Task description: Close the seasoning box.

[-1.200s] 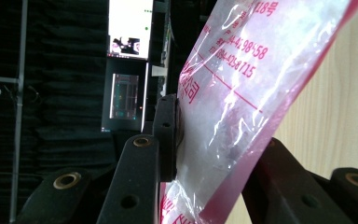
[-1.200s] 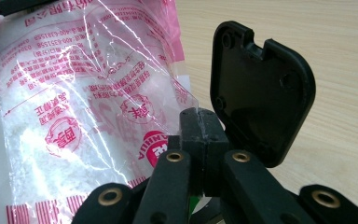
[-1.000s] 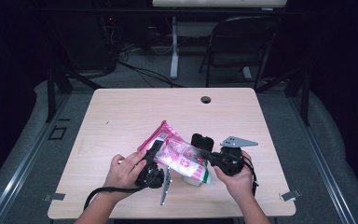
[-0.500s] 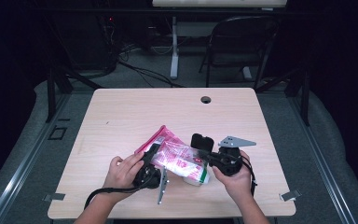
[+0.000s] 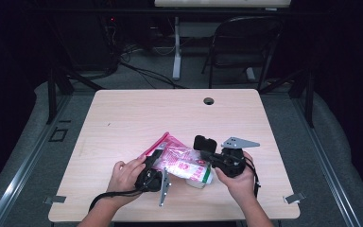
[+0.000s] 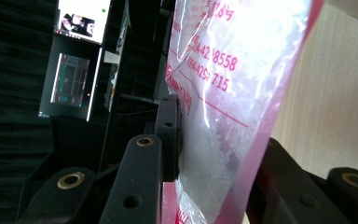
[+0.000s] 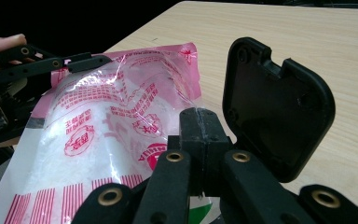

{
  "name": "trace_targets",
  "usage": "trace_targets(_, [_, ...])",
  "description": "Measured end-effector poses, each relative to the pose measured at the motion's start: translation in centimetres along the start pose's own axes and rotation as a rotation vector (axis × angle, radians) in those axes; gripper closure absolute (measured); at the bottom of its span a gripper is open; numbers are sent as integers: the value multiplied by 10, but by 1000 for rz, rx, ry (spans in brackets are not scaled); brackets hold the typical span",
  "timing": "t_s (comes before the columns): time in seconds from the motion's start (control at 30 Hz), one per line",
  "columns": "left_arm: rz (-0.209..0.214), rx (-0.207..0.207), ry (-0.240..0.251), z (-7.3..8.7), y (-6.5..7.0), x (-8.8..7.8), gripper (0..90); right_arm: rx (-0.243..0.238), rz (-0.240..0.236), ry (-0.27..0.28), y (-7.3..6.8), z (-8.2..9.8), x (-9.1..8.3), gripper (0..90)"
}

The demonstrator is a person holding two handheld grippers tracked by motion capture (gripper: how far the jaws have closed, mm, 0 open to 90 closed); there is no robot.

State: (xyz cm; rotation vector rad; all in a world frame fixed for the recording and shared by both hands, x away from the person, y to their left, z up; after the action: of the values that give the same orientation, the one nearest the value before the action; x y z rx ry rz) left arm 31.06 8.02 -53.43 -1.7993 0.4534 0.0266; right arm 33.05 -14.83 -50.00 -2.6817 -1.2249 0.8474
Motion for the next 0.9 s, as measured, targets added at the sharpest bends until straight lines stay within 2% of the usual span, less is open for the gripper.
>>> trace_targets(0.1, [17,-30,-1,1,2,1,751,2,-2,3,-1,-1,0,900])
trace_targets(0.27, [46,-56,-1,4,6,3,752,-5,-6,-1,-1,-2,1,900])
trace_targets(0.4, [69,-109,16,6,9,5,752,-5,-15,1,-2,-3,3,900])
trace_targets(0.5, [89,-132,6,8,12,5,751,-4,-23,4,-2,-4,3,900])
trace_targets(0.6, [101,-142,5,8,14,6,752,-7,-31,12,-3,-5,5,900])
trace_targets(0.73, [129,-183,-5,11,18,8,752,-8,-37,7,-4,-6,6,900])
trace_targets(0.9, [153,-197,-10,12,24,12,745,-18,-45,1,-7,-7,10,900])
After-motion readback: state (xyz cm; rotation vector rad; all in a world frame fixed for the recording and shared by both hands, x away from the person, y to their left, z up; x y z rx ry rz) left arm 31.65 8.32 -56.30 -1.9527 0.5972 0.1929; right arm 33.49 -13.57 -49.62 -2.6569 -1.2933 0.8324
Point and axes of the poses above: each handheld gripper's, and its own axes: x roughly forward along the jaws, z roughly out of its underside, y roughly to its right, the point moved 4 cm from there along x, roughly forward along the jaws, and after that the axes turned 3 degrees about -z, right-handed, at the moved point
